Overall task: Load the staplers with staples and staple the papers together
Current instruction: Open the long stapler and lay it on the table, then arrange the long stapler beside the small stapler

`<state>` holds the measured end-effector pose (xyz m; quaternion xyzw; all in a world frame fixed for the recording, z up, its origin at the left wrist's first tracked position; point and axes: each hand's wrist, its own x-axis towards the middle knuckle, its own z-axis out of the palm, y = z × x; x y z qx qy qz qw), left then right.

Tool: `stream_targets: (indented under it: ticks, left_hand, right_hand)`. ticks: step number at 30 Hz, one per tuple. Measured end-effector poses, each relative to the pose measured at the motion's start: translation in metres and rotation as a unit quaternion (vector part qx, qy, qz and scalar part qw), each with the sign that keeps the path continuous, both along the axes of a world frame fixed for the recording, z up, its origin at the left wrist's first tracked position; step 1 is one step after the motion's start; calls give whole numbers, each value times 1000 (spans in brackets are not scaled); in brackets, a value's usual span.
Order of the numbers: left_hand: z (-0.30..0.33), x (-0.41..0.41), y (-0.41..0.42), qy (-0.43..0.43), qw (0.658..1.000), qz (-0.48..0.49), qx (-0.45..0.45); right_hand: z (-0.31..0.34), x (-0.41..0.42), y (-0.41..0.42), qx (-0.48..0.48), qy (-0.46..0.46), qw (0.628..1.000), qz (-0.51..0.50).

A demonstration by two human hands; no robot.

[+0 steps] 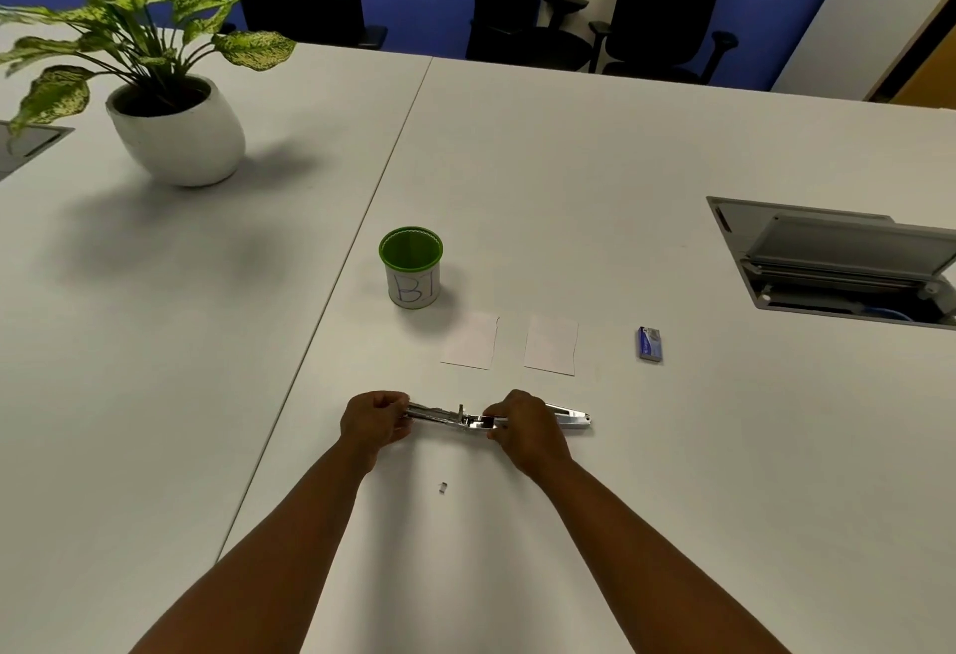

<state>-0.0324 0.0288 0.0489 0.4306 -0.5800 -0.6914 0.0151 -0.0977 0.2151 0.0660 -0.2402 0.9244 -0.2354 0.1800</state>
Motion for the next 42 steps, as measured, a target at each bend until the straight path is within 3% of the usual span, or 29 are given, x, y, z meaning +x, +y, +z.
stream_targets:
  ticks: [5, 10, 16, 20, 23, 24, 26, 31, 42]
  left_hand:
    - [-16, 0, -8, -12, 987, -24, -159]
    - [-21, 0, -14, -8, 971, -20, -237]
    - [-20, 2, -16, 3, 969, -17, -245]
    - [-21, 6, -20, 6, 965, -19, -261]
    - [-22, 8, -22, 12, 971, -3, -238]
    - [-21, 9, -22, 16, 974, 8, -227]
    - [-21, 12, -22, 16, 981, 41, -190]
    - [-21, 19, -25, 16, 990, 89, -107]
    - [-3, 32, -25, -53, 995, 84, 22]
  right_hand:
    - [-10, 1, -13, 15, 53, 998, 36]
    - [-18, 0, -22, 10, 55, 998, 41]
    - [-19, -2, -29, 49, 86, 993, 60]
    - [-18, 9, -27, -76, 218, 971, 54]
    - [-14, 19, -22, -106, 65, 983, 134]
    - [-13, 20, -21, -67, -7, 984, 164]
    - [-12, 20, -22, 13, -53, 973, 222]
    - [-8, 25, -28, 54, -52, 970, 233]
    - [-8, 35, -24, -7, -27, 987, 158]
